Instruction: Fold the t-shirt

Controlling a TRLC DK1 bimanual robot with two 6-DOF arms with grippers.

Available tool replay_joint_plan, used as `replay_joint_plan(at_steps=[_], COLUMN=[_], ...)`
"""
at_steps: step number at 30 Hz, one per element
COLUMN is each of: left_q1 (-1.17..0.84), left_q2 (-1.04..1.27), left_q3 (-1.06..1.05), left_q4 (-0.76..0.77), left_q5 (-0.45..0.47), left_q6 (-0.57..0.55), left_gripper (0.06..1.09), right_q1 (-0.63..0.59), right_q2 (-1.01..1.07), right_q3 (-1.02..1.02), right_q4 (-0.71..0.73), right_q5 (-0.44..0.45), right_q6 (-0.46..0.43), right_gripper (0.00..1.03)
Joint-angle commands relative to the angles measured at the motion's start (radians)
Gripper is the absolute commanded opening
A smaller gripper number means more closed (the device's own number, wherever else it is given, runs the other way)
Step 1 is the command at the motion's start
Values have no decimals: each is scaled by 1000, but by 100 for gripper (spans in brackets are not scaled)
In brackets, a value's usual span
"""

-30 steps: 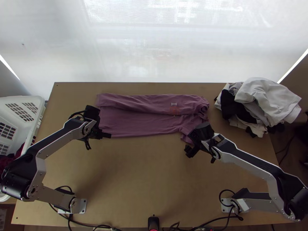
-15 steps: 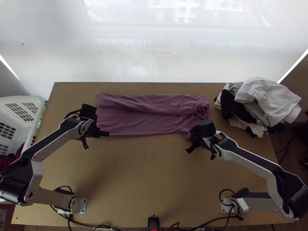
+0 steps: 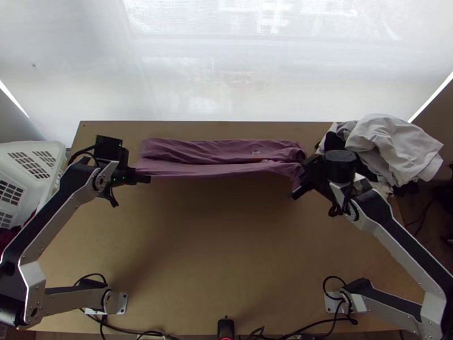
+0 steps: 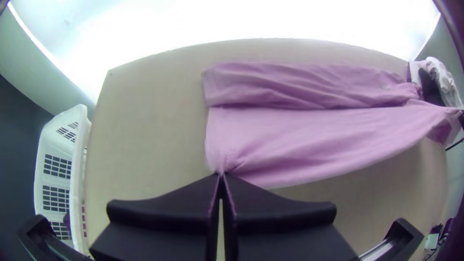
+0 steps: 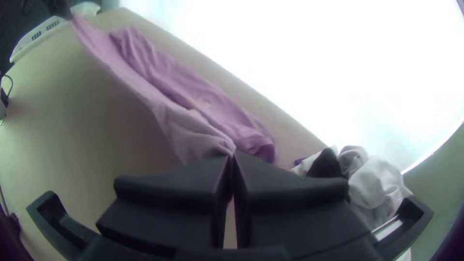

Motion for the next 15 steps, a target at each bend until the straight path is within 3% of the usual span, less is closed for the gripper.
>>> replay_joint_plan(at_steps=[1, 15], left_q1=[5, 28], left_q2=[-85, -246], left_q3=[129, 390], left_q4=[-62, -169], left_q5=[0, -29], left_q6=[0, -4], left_gripper=[9, 9], right_q1=[-26, -26], right_q2=[-95, -300], right_q3=[197, 383], right_q4=[-93, -222], right_q5=[-4, 44], right_q6=[-14, -28], right_gripper=[3, 2])
